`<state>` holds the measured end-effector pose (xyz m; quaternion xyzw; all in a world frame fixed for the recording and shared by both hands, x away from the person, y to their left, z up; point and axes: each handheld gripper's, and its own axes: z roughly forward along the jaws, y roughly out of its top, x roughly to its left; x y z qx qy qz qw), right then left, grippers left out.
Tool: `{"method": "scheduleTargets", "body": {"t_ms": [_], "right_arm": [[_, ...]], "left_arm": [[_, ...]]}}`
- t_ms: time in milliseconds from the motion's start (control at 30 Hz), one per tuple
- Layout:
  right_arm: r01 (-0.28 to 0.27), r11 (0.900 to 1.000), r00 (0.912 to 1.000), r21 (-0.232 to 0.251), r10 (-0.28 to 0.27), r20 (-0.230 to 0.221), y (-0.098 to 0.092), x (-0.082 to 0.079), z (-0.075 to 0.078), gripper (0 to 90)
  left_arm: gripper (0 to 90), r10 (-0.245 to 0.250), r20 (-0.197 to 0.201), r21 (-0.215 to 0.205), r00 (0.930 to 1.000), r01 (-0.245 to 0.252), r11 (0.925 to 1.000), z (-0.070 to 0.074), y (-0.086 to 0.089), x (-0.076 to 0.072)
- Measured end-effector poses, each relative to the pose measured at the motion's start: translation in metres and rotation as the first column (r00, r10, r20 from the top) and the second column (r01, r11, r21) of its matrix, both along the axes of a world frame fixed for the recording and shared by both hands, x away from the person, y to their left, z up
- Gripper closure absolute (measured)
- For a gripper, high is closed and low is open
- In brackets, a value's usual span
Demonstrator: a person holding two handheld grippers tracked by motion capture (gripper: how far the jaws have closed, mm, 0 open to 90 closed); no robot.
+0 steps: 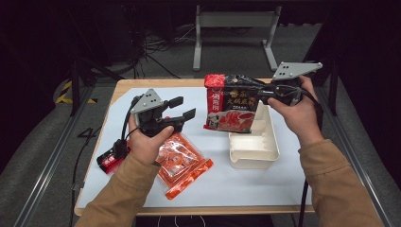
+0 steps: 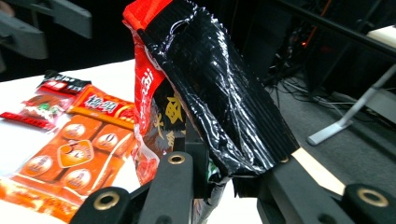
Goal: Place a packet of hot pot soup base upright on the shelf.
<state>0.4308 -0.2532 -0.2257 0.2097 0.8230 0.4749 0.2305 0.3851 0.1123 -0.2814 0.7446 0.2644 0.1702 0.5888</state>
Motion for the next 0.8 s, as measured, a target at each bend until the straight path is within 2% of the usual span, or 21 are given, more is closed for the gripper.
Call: {"method": "scheduleTargets", "body": {"t_ms": [100,400,500,600,800], "right_arm": [[0.017,1.0,0.9997,0.006,-0.017,0.019,-0.009,0.003,0.004,79.5],[0.077,0.997,0.9955,-0.022,-0.076,0.056,-0.028,0.012,0.009,79.4],[0.087,0.996,0.9944,-0.015,-0.086,0.062,-0.034,0.016,0.008,79.4],[0.098,0.995,0.993,-0.008,-0.097,0.067,-0.039,0.019,0.008,79.4],[0.133,0.991,0.9876,0.007,-0.133,0.083,-0.048,0.028,0.005,79.1]], "left_arm": [[35.3,0.016,0.008,0.031,0.9998,-0.017,0.9994,-0.002,0.004,-0.002],[28.5,0.043,-0.026,0.083,0.9988,-0.04,0.9957,-0.013,0.012,-0.001],[24.4,0.052,-0.037,0.1,0.9979,-0.048,0.9938,-0.017,0.015,-0.001],[21.0,0.064,-0.033,0.097,0.9974,-0.061,0.9934,-0.02,0.018,-0.001],[15.9,0.064,-0.034,0.132,0.9974,-0.059,0.9896,-0.027,0.022,-0.003]]}}
